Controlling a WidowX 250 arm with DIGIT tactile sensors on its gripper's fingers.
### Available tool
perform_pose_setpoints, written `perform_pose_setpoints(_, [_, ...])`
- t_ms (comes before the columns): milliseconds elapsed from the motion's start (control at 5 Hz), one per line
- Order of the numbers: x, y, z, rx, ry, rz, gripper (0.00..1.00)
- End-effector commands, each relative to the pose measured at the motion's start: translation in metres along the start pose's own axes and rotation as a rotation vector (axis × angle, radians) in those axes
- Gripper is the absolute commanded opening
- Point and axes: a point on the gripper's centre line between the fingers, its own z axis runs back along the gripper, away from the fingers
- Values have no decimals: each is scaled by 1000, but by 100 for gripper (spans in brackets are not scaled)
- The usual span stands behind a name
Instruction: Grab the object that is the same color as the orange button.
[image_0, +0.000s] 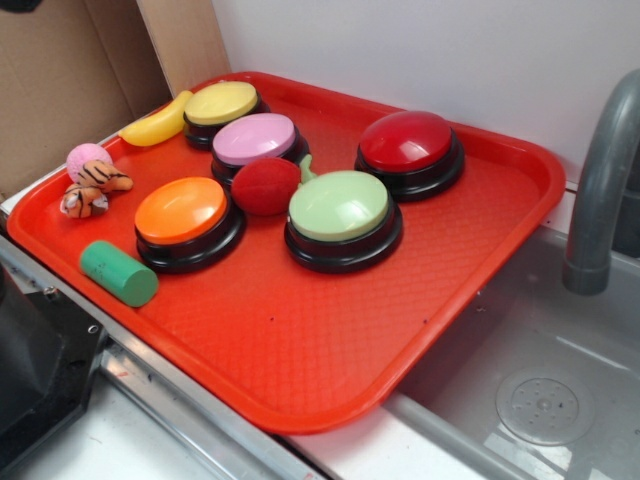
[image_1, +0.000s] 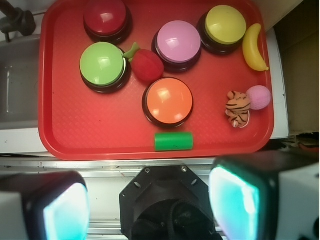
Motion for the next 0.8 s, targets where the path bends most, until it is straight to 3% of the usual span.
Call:
perform_pose_setpoints(0, [0,0,0,0,0,0,100])
perform_pose_setpoints(200, [11,20,-1,21,-40,204,100])
perform_pose_setpoints(600, [24,65,-24,125,-92,599,100])
